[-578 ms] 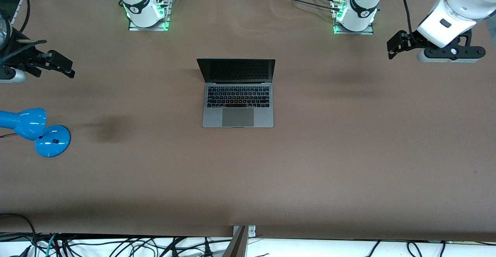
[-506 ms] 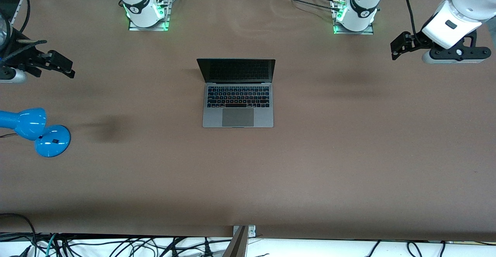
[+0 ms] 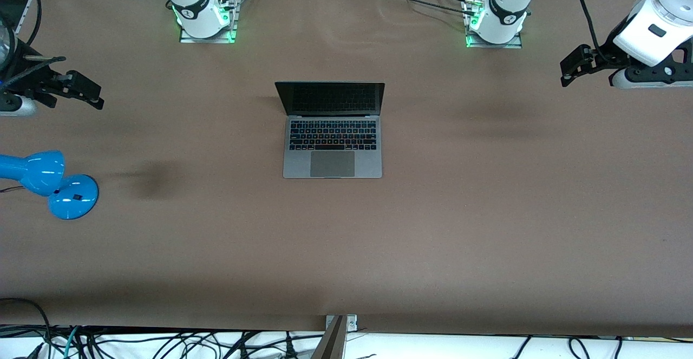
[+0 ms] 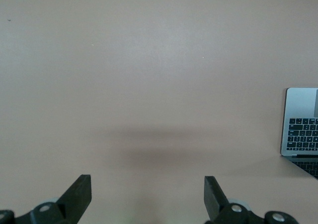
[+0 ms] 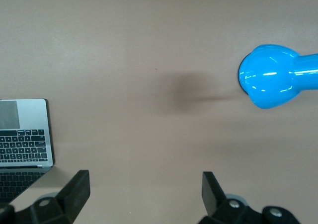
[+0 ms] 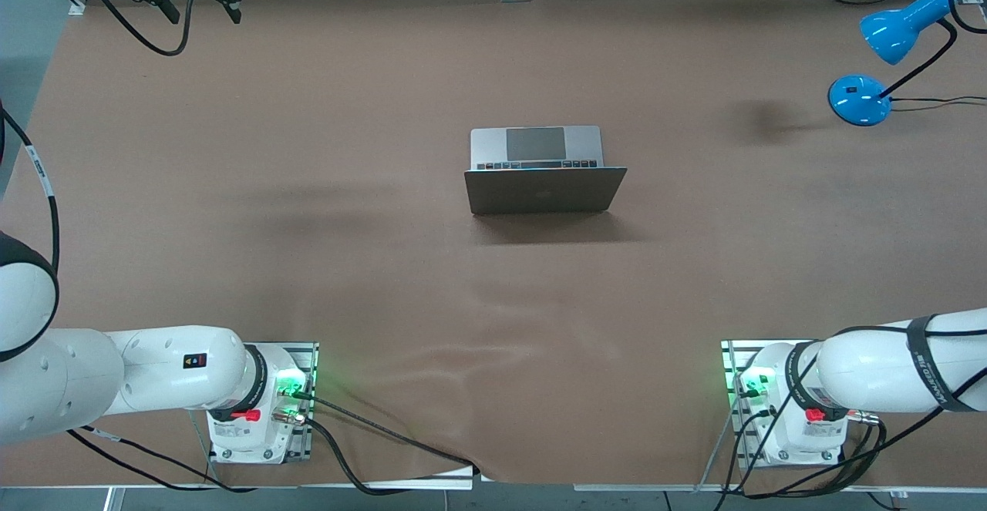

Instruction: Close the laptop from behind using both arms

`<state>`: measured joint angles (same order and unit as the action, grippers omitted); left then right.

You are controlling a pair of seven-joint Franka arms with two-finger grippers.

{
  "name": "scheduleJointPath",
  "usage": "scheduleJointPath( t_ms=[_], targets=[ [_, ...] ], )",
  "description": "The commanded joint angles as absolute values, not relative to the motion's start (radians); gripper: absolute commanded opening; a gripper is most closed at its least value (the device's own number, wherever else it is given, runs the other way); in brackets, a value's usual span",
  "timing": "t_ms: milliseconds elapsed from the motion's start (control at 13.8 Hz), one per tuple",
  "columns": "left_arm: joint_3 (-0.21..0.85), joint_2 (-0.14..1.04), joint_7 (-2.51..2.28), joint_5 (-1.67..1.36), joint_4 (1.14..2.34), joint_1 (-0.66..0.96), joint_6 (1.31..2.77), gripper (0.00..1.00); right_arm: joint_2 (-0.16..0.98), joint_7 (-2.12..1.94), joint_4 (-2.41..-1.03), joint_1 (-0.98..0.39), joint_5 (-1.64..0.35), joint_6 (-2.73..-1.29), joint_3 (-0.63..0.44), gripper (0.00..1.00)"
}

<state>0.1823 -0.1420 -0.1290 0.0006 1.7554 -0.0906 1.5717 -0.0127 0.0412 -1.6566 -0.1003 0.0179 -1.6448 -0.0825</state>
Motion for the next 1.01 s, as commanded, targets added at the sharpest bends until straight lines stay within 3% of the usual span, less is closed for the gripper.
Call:
scheduleJointPath(
  t_ms=[0, 939],
  targets=[
    [0.181, -0.124, -0.114, 0.021, 1.721, -0.081, 1.534, 1.00, -0.020, 0.060, -1.661, -0.106, 0.034, -1.649, -0.084, 1.00],
    [0.212, -0.112, -0.144, -0.081, 1.736, -0.019, 1.508, 1.00, -0.020, 0.060, -1.661, -0.106, 0.035, -1.649, -0.084, 1.00]
  ],
)
